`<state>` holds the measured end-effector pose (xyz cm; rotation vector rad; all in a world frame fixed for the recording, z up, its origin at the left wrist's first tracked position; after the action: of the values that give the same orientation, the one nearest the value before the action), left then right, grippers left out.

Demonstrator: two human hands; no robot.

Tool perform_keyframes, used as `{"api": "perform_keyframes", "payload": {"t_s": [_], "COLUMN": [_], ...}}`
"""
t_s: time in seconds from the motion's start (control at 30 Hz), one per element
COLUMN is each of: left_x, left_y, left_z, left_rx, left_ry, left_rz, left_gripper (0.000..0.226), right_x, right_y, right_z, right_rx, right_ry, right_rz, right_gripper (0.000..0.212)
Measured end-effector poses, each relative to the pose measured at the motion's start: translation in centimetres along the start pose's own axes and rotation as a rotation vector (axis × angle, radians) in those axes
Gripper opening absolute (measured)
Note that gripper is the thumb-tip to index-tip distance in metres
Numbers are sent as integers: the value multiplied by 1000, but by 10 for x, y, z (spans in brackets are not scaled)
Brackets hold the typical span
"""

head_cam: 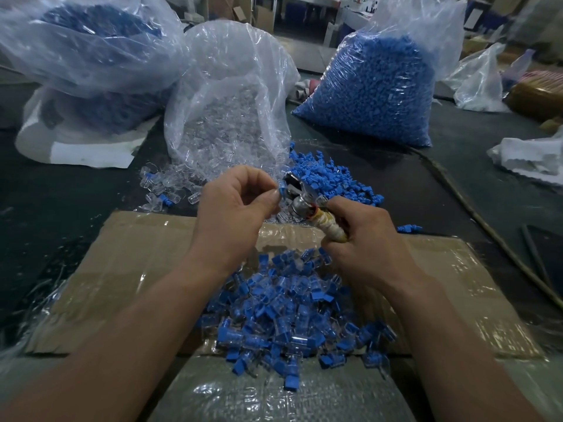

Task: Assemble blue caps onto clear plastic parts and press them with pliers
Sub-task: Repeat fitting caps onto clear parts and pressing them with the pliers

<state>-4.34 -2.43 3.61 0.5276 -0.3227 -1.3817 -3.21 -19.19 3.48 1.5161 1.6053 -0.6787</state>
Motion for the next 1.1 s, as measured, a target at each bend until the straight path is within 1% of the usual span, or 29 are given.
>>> {"api": "perform_keyframes", "payload": {"t_s": [0.07, 0.17, 0.27, 0.33, 0.43, 0.53, 0.6, 0.67, 0.77, 0.87, 1.0, 1.03, 1.07, 1.1], "left_x": [0, -3, -7, -10, -16, -20, -21, -20, -20, -19, -18, -18, -18, -19], "left_y": [0, 2, 4, 5, 5, 6, 6, 6, 4, 2, 1, 1, 2, 3], "left_z": [-1, -4, -4, -3, 1, 2, 2, 1, -2, -2, 0, 1, 2, 2], "left_rx": [-2, -33, -118, -199, -292, -324, -333, -335, -330, -331, -306, -299, -301, -311], "left_ry": [4, 4, -80, -162, -222, -210, -198, -208, -250, -247, -178, -170, -170, -173], "left_rz": [13, 34, -33, -128, -344, -502, -612, -697, -789, -886, -950, -930, -872, -771], "left_gripper": [26, 24, 20, 17, 6, 14, 13, 10, 12, 12, 16, 16, 16, 13], "right_x": [0, -5, -13, -17, -20, -19, -17, -15, -14, -13, -13, -14, -15, -16], "right_y": [1, 5, 8, 10, 12, 14, 15, 16, 17, 16, 15, 15, 15, 14], "right_z": [1, 8, 19, 26, 33, 37, 38, 38, 40, 41, 42, 43, 43, 44], "right_rx": [10, 47, 133, 183, 231, 269, 273, 266, 270, 268, 262, 269, 276, 280], "right_ry": [8, 28, 28, -7, -73, -130, -155, -176, -175, -164, -169, -158, -146, -141], "right_rz": [-25, -35, -63, -93, -151, -228, -256, -266, -268, -322, -334, -348, -367, -384], "right_gripper": [31, 33, 30, 27, 26, 30, 32, 38, 55, 66, 71, 71, 71, 70]}}
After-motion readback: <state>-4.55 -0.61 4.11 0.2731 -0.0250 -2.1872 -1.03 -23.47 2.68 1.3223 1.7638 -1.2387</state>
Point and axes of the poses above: each hand's wrist, its own y-axis towards the middle knuckle, its own x-axis out of the palm, z = x × y, the point moved 1 cm from there along y, towards the middle knuckle, and after that the axes turned 14 degrees about x, right-handed, at the moved point
